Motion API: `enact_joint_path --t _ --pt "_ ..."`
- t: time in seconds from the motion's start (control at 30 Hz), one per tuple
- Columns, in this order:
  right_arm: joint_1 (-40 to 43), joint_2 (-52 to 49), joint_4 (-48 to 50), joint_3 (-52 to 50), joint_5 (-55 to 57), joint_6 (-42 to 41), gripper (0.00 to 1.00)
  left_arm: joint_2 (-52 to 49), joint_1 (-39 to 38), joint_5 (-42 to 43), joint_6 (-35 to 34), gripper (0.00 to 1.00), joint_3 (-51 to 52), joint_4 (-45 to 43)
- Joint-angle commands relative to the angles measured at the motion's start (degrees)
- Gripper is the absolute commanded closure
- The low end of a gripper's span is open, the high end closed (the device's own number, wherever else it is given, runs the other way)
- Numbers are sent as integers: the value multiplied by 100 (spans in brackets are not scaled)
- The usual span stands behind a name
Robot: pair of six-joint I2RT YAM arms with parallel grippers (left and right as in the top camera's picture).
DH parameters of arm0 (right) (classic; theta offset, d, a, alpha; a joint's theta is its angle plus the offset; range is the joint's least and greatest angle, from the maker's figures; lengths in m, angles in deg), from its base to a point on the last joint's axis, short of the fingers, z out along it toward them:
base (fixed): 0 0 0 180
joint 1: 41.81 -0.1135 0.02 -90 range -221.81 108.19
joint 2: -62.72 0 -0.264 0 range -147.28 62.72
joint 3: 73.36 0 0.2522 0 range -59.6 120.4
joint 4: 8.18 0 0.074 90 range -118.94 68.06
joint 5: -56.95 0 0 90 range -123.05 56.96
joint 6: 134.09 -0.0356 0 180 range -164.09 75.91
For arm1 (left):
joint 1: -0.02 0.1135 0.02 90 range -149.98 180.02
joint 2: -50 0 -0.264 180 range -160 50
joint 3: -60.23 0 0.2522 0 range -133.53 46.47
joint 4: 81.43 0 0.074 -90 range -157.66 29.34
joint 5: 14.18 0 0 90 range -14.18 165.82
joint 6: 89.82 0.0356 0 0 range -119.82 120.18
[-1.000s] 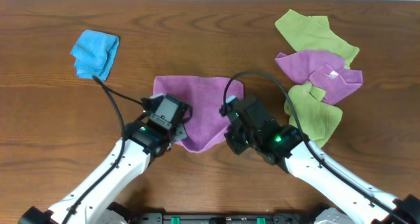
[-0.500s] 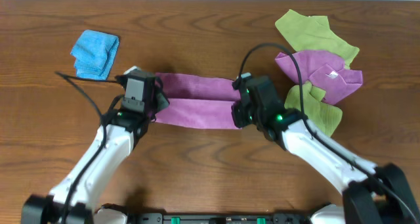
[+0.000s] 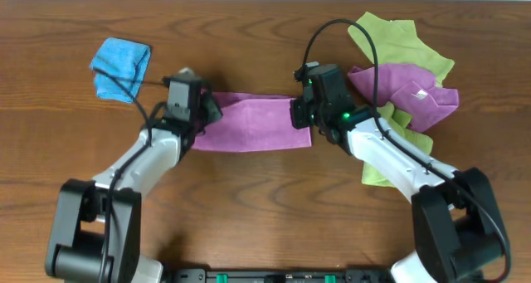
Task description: Fold the cloth
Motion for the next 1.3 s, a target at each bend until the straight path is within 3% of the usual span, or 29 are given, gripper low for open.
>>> enact_joint_path --t 0.0,0.33,0.63,0.9,1.27 --pt "118 -83 136 120 170 -162 99 -140 94 -9 382 94 -553 155" --pt "302 -85 393 120 175 -227 99 -203 227 90 859 94 -809 481" --pt "151 -85 -595 120 -9 -404 98 -203 225 83 925 95 -809 1567" --pt "162 -85 -382 120 76 -529 99 -201 227 87 922 94 -809 1207" --pt "151 -85 -1565 120 127 -553 99 -201 227 39 914 94 -807 2164"
